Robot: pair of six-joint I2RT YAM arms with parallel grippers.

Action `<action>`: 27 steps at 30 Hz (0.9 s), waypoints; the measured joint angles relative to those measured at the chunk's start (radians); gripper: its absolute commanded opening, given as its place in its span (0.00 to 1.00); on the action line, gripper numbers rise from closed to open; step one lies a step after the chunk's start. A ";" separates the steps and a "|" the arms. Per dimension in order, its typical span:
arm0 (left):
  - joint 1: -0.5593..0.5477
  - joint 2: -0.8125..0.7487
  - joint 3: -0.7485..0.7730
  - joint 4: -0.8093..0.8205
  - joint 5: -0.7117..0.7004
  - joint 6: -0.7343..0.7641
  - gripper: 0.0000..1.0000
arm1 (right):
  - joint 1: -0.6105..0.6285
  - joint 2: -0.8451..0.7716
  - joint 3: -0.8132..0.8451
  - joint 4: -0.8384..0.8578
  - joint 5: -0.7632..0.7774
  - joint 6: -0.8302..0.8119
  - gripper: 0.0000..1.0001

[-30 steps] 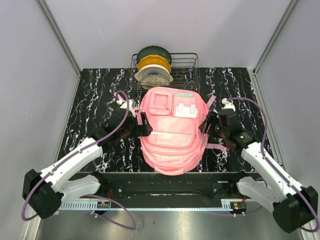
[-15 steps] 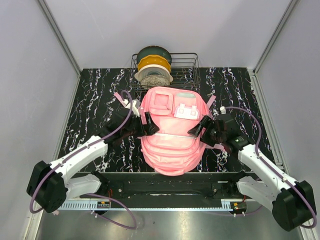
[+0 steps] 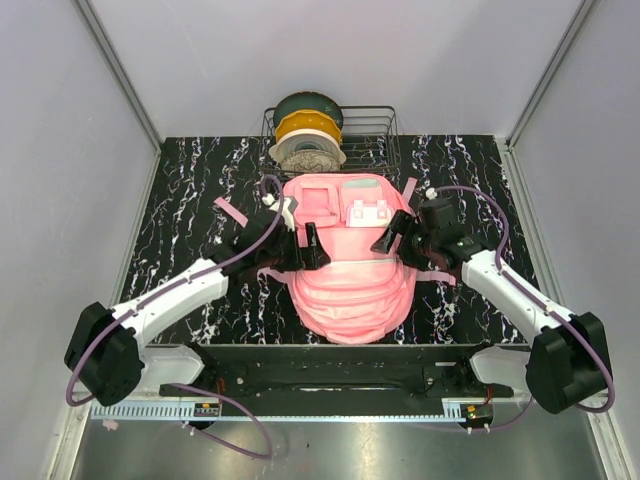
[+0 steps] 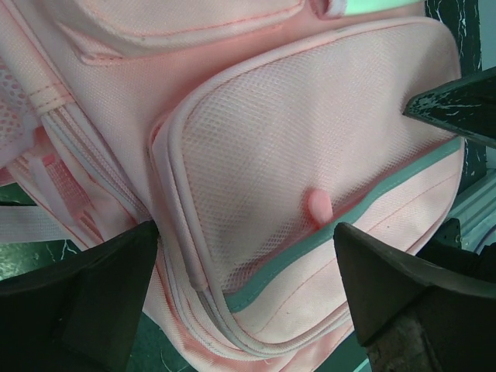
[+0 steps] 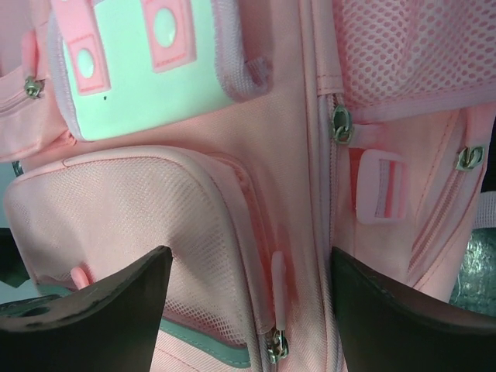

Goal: Pack the student bag
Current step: Adjust the student bag at the center of the board.

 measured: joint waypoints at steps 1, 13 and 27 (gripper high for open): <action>0.003 0.007 0.037 -0.036 0.001 0.019 0.99 | 0.000 0.004 0.009 -0.003 0.001 -0.008 0.85; 0.168 0.105 0.174 -0.091 0.113 0.089 0.99 | -0.014 0.068 0.046 0.028 -0.086 -0.020 0.85; 0.187 -0.188 0.203 -0.138 -0.074 0.145 0.99 | -0.050 -0.076 0.216 -0.114 0.120 -0.127 1.00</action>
